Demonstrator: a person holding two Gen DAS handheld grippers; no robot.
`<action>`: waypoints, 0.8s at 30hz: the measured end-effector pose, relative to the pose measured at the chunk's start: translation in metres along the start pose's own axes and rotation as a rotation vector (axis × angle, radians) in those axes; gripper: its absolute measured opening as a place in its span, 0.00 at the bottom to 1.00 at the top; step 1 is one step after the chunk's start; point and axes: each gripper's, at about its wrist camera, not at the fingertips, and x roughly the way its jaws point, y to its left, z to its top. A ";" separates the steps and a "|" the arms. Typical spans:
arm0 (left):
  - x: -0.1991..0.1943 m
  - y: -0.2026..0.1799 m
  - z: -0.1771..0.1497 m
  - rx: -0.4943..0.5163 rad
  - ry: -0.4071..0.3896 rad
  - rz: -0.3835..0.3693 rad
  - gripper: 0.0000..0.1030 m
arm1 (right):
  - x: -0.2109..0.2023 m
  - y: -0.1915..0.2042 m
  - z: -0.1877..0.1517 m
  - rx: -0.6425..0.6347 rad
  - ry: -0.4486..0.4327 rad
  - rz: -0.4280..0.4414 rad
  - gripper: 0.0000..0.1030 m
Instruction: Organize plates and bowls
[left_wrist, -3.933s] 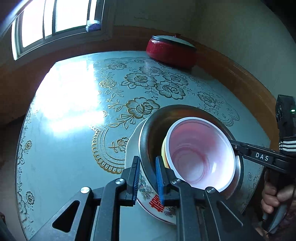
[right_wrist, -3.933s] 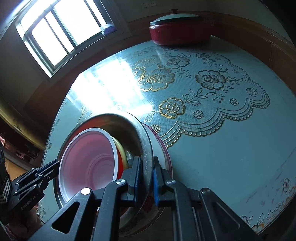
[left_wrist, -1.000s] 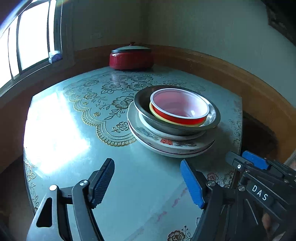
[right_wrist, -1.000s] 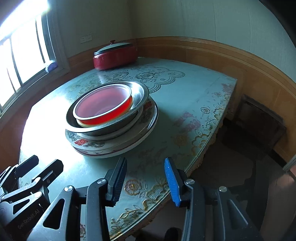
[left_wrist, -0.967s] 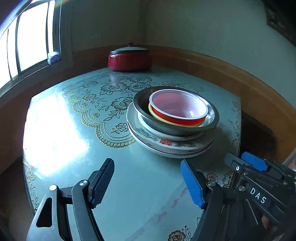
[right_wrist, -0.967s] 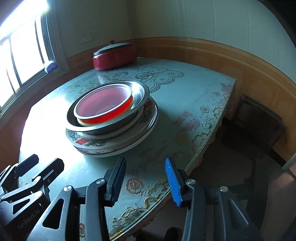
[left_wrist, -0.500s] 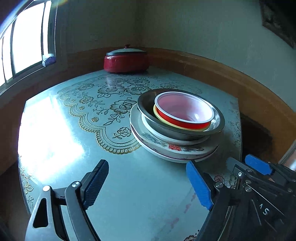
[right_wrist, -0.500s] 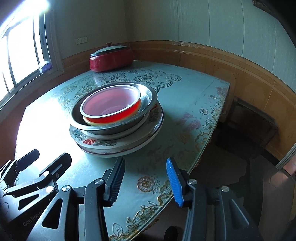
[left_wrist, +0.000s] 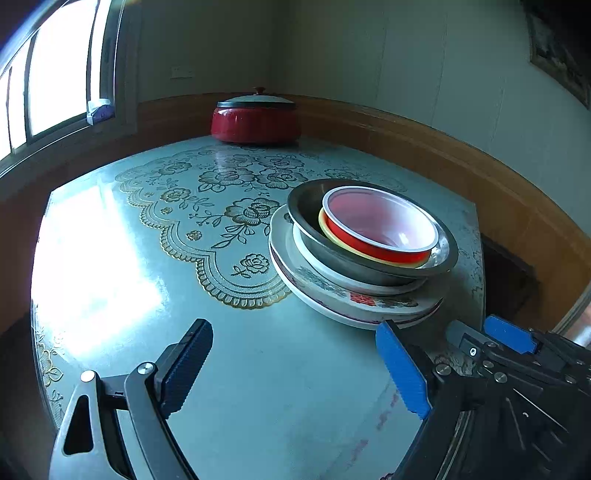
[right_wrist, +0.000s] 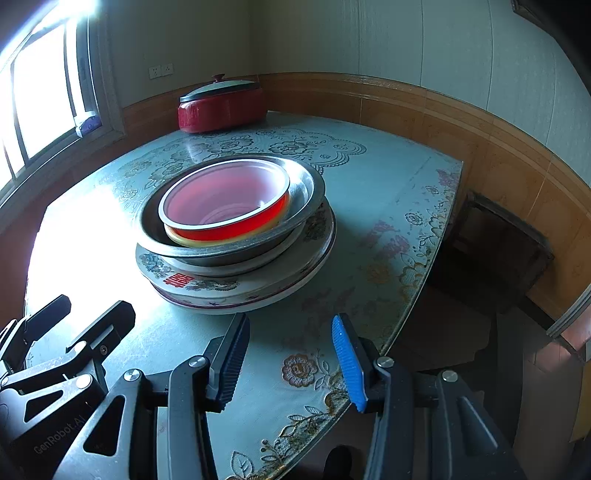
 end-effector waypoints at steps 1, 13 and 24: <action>0.000 0.000 0.000 0.002 -0.002 0.003 0.88 | 0.000 0.000 0.000 0.001 0.000 0.000 0.46; -0.004 -0.007 -0.001 0.025 -0.013 0.009 0.88 | 0.002 -0.002 0.002 0.005 -0.005 0.011 0.46; -0.005 -0.005 -0.002 0.024 -0.010 0.018 0.88 | 0.003 -0.002 0.004 0.001 -0.010 0.021 0.46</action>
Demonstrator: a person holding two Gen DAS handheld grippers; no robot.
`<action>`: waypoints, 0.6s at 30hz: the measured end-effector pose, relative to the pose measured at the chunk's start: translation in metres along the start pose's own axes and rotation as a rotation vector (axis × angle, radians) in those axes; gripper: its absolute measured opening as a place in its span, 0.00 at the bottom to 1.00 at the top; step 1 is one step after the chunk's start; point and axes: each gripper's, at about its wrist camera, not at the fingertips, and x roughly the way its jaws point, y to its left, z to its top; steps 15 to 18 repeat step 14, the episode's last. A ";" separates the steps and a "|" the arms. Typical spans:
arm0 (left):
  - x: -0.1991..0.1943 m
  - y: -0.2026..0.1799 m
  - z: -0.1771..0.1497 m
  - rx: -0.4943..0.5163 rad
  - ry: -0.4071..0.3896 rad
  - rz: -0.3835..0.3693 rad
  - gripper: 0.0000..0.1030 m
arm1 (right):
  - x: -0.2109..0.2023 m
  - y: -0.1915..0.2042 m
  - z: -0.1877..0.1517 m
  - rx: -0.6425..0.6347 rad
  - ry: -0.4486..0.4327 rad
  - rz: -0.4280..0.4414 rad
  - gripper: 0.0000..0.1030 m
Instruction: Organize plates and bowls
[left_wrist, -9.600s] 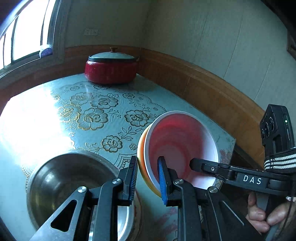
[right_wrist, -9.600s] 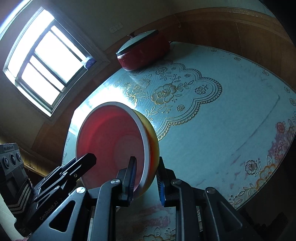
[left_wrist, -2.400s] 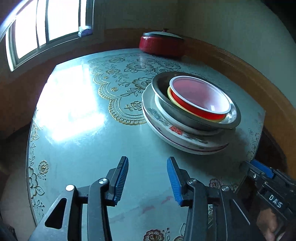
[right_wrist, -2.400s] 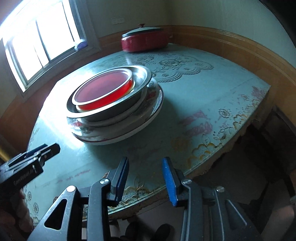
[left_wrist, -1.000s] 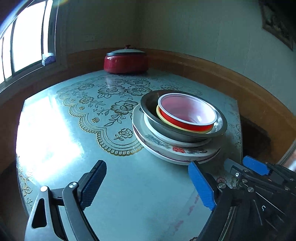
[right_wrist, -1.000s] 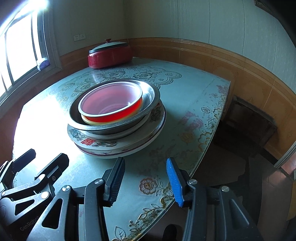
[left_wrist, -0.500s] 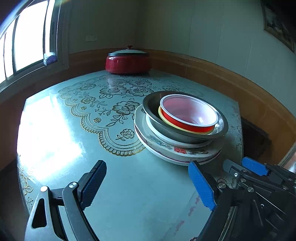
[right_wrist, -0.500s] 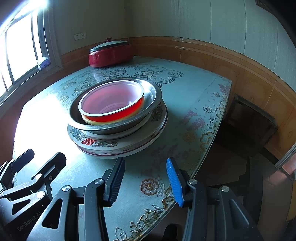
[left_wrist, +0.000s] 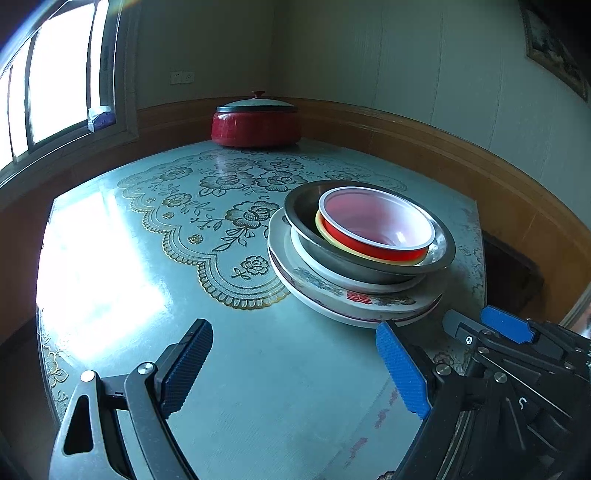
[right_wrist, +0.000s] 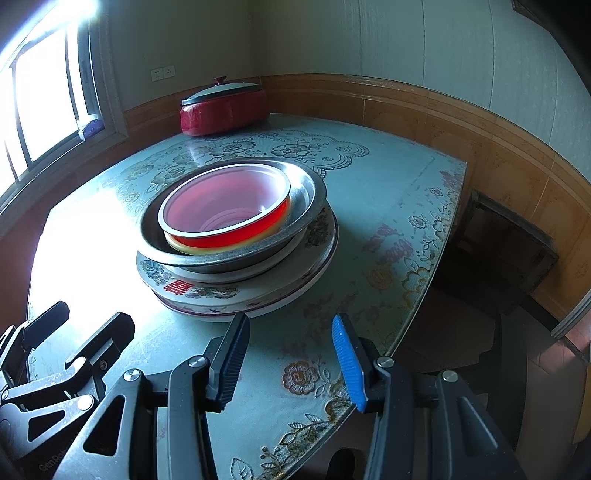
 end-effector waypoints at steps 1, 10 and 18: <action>0.000 0.001 -0.001 0.002 -0.004 0.003 0.88 | 0.000 0.000 0.000 -0.001 -0.001 0.001 0.46; -0.005 -0.002 -0.003 0.022 -0.031 -0.003 0.86 | -0.001 0.000 0.000 -0.004 -0.007 0.001 0.46; -0.007 -0.002 -0.003 0.017 -0.027 -0.005 0.86 | -0.002 -0.001 0.000 -0.004 -0.013 0.002 0.46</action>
